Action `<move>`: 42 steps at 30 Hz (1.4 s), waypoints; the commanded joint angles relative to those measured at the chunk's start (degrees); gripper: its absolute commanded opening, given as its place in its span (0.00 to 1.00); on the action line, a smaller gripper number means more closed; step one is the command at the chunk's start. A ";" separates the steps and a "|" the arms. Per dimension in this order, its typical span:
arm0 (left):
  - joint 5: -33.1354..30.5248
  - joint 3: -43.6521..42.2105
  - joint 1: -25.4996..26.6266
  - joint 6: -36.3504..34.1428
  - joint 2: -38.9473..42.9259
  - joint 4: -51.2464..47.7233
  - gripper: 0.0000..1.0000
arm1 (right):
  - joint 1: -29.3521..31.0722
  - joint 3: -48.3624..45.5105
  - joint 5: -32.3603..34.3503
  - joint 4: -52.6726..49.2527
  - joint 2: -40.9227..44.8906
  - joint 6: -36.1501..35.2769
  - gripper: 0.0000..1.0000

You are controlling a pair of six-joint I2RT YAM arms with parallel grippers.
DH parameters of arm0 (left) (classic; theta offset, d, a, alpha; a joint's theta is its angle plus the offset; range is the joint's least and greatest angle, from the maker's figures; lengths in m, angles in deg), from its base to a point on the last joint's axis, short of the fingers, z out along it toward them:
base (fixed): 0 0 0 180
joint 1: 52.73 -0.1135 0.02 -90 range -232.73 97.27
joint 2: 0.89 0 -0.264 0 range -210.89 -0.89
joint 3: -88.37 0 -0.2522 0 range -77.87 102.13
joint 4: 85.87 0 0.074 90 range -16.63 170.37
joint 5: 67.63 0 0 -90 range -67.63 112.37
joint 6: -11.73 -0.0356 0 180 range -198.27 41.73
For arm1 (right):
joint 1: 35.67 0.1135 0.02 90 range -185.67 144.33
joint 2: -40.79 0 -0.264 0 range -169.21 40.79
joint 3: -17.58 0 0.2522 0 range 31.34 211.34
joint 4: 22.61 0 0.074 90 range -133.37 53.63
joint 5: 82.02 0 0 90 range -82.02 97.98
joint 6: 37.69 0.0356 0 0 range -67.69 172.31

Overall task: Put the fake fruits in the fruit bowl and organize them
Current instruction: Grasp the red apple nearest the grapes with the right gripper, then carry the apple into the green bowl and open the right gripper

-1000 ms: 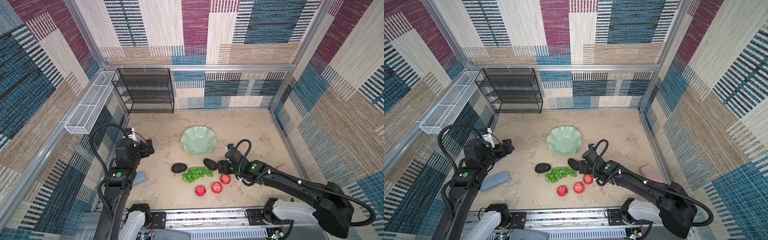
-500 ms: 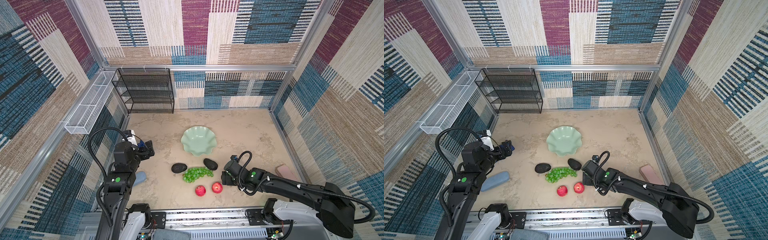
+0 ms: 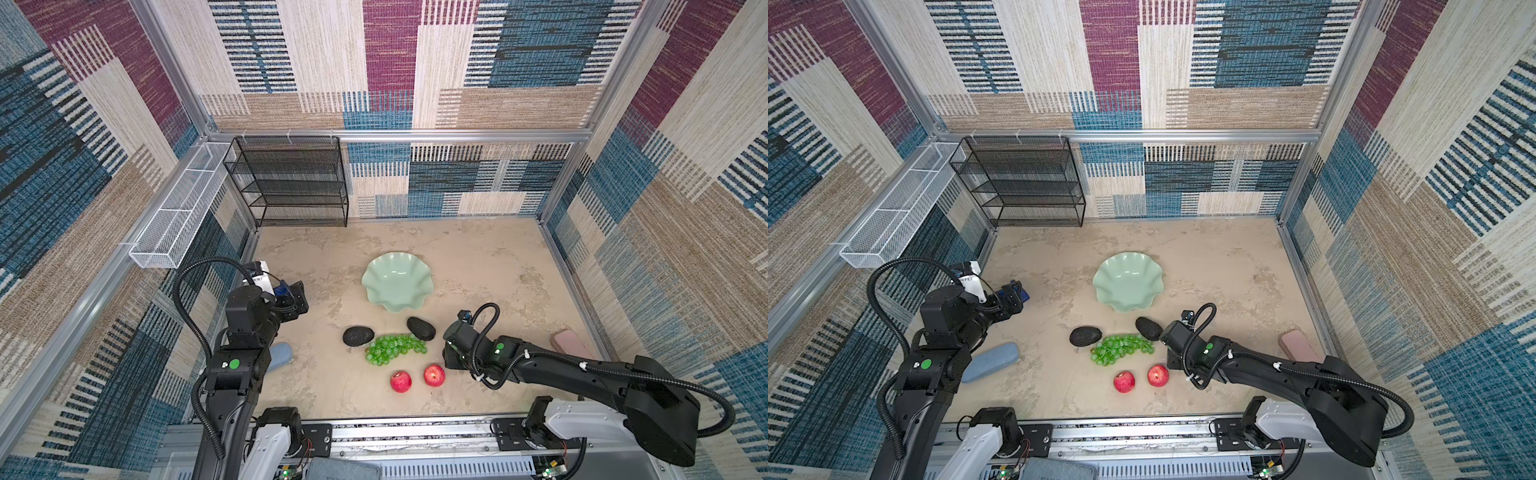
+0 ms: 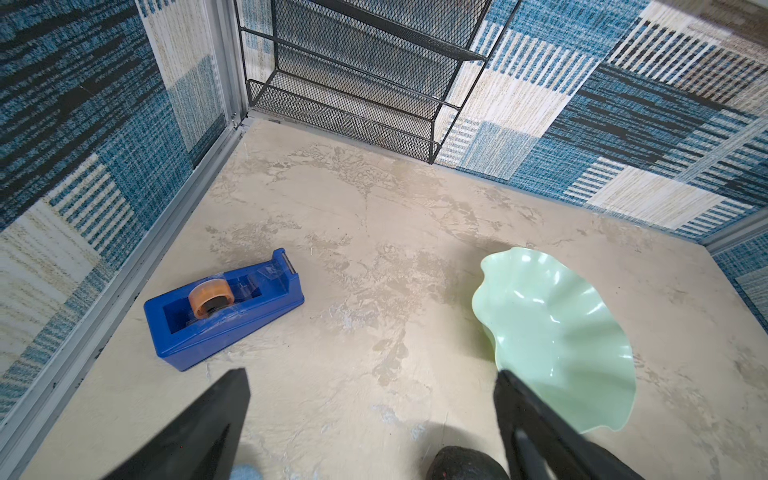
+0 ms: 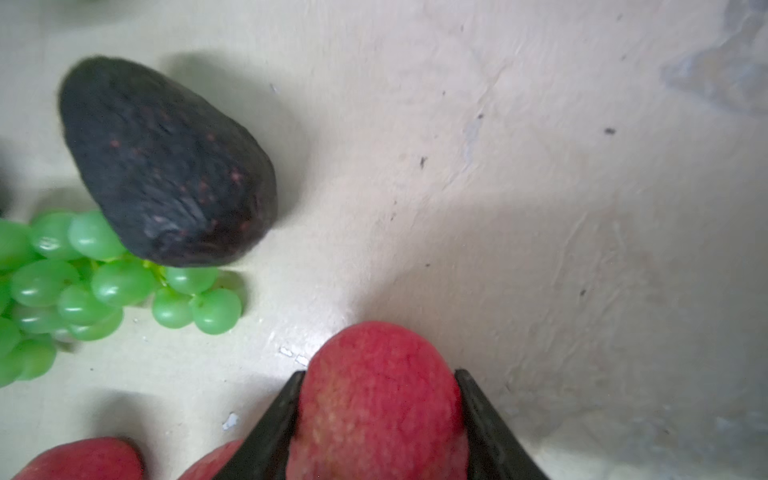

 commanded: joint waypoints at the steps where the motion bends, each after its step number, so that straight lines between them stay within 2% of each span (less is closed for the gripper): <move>1: -0.24 -0.20 -0.14 1.17 0.01 0.02 0.95 | -0.13 5.12 6.20 2.30 1.83 -5.10 0.50; 4: -0.12 -0.59 -0.23 1.60 -0.32 0.67 0.95 | -3.35 12.32 4.39 9.76 -1.73 -14.16 0.49; 10: -0.76 -0.17 -0.23 0.98 -1.02 -0.55 0.95 | -8.73 33.75 -1.49 15.56 -24.09 -29.39 0.49; 15: 2.82 0.07 -0.23 0.31 -2.39 -0.77 0.95 | -12.09 46.20 -4.17 15.55 -39.64 -34.76 0.49; 17: 5.17 1.03 -0.23 -0.46 -4.07 -2.19 0.94 | -13.27 50.15 -7.27 15.37 -45.29 -35.39 0.49; 22: 12.31 2.88 -0.18 -1.34 -8.67 -8.49 0.91 | -14.13 57.21 -9.24 13.82 -53.82 -36.35 0.51; 25: 18.69 2.03 0.18 1.00 -11.02 -10.22 0.87 | -14.43 60.25 -8.79 13.21 -56.77 -36.72 0.54; 28: 21.19 0.54 2.07 3.57 -13.29 -11.04 0.85 | -14.92 62.04 -9.08 12.21 -58.97 -36.72 0.59; 35: 14.96 -1.22 12.47 8.13 -17.68 -13.65 0.84 | -16.10 62.74 -10.97 12.61 -56.67 -36.81 0.76; 39: 12.09 -1.93 18.83 11.87 -19.29 -14.22 0.84 | -17.00 58.16 -13.08 16.59 -48.86 -36.63 0.86; 42: 9.09 -2.94 22.73 15.12 -20.30 -14.17 0.84 | -17.29 51.43 -13.70 20.56 -41.18 -37.18 0.99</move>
